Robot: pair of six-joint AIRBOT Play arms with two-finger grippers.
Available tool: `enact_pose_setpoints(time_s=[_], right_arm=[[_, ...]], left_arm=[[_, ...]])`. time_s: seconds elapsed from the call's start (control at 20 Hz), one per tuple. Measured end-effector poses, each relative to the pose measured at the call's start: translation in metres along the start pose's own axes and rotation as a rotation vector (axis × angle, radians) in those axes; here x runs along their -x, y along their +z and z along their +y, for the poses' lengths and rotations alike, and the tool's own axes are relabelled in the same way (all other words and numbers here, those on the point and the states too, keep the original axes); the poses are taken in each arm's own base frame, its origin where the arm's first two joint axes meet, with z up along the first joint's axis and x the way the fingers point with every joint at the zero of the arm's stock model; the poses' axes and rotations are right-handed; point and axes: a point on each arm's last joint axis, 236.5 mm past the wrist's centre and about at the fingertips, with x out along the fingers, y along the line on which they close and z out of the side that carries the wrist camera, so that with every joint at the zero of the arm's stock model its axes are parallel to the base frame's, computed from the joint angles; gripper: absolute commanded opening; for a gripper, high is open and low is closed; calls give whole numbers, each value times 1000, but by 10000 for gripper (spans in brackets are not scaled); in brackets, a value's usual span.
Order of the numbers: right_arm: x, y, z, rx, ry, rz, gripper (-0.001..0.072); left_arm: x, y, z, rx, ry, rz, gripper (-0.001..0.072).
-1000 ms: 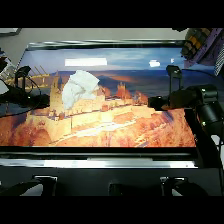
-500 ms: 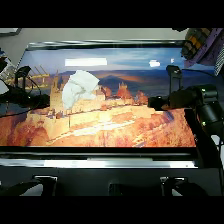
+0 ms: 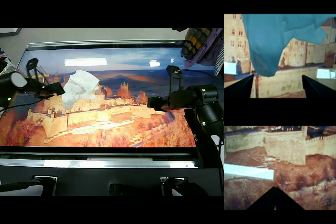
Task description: Fold the clothes and pants, and hang the long-sleeved shirts on hangers.
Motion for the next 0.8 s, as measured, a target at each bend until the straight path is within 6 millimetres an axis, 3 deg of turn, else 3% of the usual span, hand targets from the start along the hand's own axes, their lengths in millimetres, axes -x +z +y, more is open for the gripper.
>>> enact_pose_setpoints(time_s=[0.2,0.4,0.45,0.5,0.55,0.7,0.8], right_arm=[[0,-3,-1,-19,-2,12,39],[0,-5,-1,-27,-4,23,39],[0,-6,-1,-27,-4,24,39],[0,-6,-1,-28,-4,25,39],[0,-6,-1,-30,-4,25,39],[0,-8,0,-33,-2,33,38],[1,-14,0,-34,-3,60,38]], left_arm=[[-71,25,-18,20,-10,5,720],[-129,35,-22,57,-10,13,716],[-138,35,-21,63,-8,16,573],[-146,36,-21,75,-9,15,263],[-151,36,-21,81,-12,18,26],[-151,29,-27,77,-31,69,16],[-136,21,-40,39,-62,122,15]])
